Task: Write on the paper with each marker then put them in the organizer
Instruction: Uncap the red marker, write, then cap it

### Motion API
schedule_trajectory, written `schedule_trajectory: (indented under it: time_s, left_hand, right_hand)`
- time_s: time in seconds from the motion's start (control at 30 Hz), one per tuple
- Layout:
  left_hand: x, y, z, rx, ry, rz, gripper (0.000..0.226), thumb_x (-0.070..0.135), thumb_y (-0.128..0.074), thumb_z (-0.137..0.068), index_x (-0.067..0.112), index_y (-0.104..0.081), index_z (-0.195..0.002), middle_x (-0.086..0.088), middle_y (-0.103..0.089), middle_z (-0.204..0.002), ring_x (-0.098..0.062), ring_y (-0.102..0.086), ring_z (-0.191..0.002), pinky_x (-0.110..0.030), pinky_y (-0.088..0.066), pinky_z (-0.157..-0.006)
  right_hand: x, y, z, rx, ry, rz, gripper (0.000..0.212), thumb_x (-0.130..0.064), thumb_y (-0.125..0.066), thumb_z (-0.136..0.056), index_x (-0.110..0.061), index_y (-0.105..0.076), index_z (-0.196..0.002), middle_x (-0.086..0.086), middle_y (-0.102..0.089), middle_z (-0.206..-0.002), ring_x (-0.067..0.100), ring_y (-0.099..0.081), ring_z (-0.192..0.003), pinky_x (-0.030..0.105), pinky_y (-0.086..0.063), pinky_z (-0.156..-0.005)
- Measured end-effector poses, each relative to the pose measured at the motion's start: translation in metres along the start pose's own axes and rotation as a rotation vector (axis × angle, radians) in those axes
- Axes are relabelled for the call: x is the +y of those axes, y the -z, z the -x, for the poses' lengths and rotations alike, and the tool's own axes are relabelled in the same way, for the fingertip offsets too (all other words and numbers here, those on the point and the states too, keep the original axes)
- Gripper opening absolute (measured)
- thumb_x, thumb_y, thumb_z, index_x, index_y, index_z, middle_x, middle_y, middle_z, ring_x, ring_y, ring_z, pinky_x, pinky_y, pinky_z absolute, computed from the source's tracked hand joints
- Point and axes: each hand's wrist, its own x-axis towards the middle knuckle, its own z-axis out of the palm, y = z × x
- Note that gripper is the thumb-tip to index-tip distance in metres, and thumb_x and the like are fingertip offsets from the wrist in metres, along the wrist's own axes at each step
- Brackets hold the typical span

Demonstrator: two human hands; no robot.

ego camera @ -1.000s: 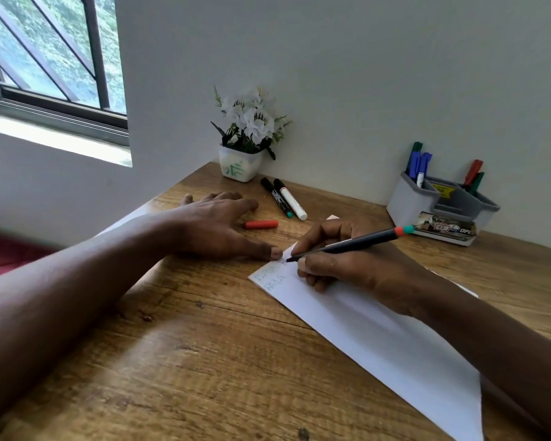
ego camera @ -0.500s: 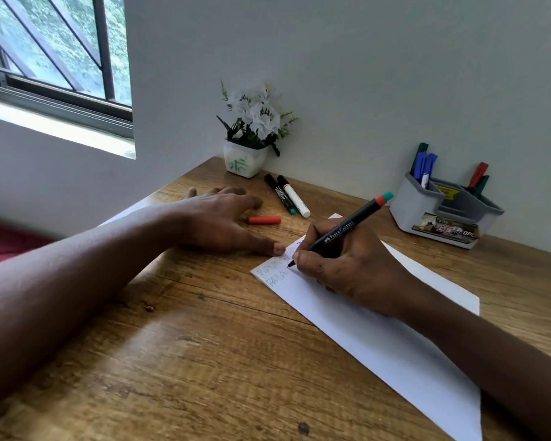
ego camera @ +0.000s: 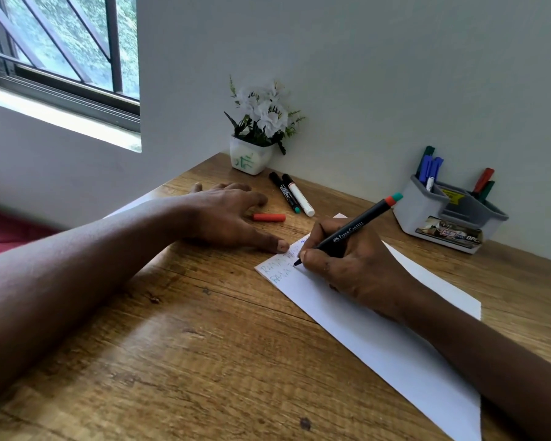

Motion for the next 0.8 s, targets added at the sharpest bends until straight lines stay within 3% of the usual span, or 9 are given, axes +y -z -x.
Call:
schedule_trajectory:
  time_s: [0.2,0.33,0.53,0.63,0.8]
  left_hand:
    - [0.0004,0.0002,-0.0004,-0.001,0.003,0.002,0.119,0.092,-0.044,-0.056,0.039,-0.019,-0.159,0.003,-0.010,-0.171,-0.025,-0.010,-0.156,-0.065,-0.006,-0.122]
    - [0.0001,0.0006,-0.0007,-0.004,0.000,0.005,0.119,0.092,-0.045,-0.057,0.039,-0.019,-0.160,0.004,-0.009,-0.171,-0.025,-0.010,-0.156,-0.065,-0.004,-0.122]
    - [-0.0033,-0.0013,-0.0038,0.023,-0.014,0.006,0.117,0.095,-0.048,-0.058,0.040,-0.023,-0.158,0.003,-0.015,-0.170,-0.025,-0.014,-0.155,-0.064,-0.011,-0.122]
    - [-0.0030,-0.0014,-0.0041,0.020,-0.009,0.003,0.118,0.095,-0.047,-0.057,0.039,-0.022,-0.158,0.003,-0.015,-0.170,-0.025,-0.015,-0.155,-0.064,-0.011,-0.122]
    - [-0.0024,-0.0009,-0.0033,0.023,-0.012,0.006,0.120,0.095,-0.047,-0.055,0.038,-0.023,-0.158,0.003,-0.015,-0.169,-0.025,-0.015,-0.155,-0.064,-0.011,-0.122]
  right_hand:
    - [0.0006,-0.0006,-0.0004,0.060,0.001,0.032,0.018,-0.013,-0.074,-0.085,-0.018,-0.066,-0.069,-0.008,-0.061,-0.061,0.001,-0.054,-0.056,0.025,-0.047,-0.057]
    - [0.0013,-0.0034,0.0004,0.078,0.036,0.083,0.020,-0.012,-0.075,-0.083,-0.020,-0.065,-0.067,-0.013,-0.060,-0.060,-0.001,-0.053,-0.060,0.013,-0.041,-0.055]
    - [0.0036,-0.0036,0.0003,0.092,0.047,0.093,0.021,-0.014,-0.075,-0.085,-0.023,-0.066,-0.068,-0.014,-0.061,-0.064,0.000,-0.054,-0.065,0.015,-0.042,-0.059]
    - [0.0037,-0.0016,0.0001,0.099,0.032,0.067,0.020,-0.013,-0.074,-0.084,-0.020,-0.066,-0.068,-0.008,-0.061,-0.062,0.001,-0.053,-0.060,0.025,-0.046,-0.058]
    - [0.0048,-0.0040,0.0004,0.111,0.043,0.085,0.019,-0.014,-0.076,-0.083,-0.022,-0.067,-0.068,-0.011,-0.062,-0.064,0.000,-0.055,-0.063,0.017,-0.044,-0.058]
